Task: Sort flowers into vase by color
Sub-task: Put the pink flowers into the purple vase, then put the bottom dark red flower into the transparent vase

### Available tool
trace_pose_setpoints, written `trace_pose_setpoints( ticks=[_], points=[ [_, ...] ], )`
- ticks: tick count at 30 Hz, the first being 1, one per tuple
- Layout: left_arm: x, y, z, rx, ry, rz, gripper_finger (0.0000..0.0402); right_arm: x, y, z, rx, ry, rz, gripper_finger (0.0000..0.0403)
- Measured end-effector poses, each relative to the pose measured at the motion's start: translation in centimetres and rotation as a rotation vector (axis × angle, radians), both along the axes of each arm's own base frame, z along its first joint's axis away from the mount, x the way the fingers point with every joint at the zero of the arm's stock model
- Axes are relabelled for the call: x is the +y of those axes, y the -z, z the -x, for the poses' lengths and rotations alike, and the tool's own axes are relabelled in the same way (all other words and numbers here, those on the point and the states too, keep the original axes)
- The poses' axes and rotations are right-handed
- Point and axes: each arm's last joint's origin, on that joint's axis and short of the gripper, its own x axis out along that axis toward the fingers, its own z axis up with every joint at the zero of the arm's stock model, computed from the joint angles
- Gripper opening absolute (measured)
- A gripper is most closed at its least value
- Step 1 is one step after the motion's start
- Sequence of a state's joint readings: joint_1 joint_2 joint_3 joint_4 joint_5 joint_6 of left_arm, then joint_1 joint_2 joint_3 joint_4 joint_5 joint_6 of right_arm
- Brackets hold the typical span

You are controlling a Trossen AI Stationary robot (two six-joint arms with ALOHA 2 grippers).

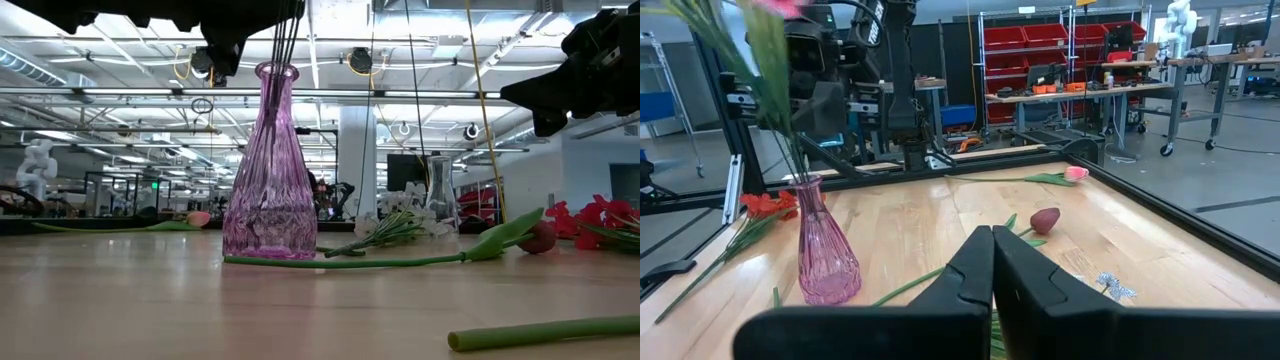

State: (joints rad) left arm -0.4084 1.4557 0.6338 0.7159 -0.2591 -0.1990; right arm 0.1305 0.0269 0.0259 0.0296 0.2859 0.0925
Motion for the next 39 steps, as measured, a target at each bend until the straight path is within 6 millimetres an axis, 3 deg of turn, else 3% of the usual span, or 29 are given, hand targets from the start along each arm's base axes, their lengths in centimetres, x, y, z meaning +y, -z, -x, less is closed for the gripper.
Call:
trace_pose_setpoints(
  ticks=[9,17,21,29,39],
  points=[
    [0.7,-2.1,1.7,0.028,0.01,-0.005,0.015,0.0,0.0,0.0,0.0,0.0,0.0,0.0],
    [2.0,-3.8,4.5,0.122,-0.013,-0.038,0.015,0.0,0.0,0.0,-0.001,0.0,0.0,0.0],
    [3.0,-4.3,6.2,0.192,-0.121,0.04,0.015,0.0,0.0,0.0,0.0,0.0,0.0,0.0],
    [4.5,-3.9,9.0,0.372,-0.255,0.162,0.015,0.0,0.0,0.0,0.0,0.0,0.0,0.0],
    [6.1,-2.0,10.7,0.607,-0.416,0.234,0.015,0.0,0.0,0.0,0.0,0.0,0.0,0.0]
  ],
)
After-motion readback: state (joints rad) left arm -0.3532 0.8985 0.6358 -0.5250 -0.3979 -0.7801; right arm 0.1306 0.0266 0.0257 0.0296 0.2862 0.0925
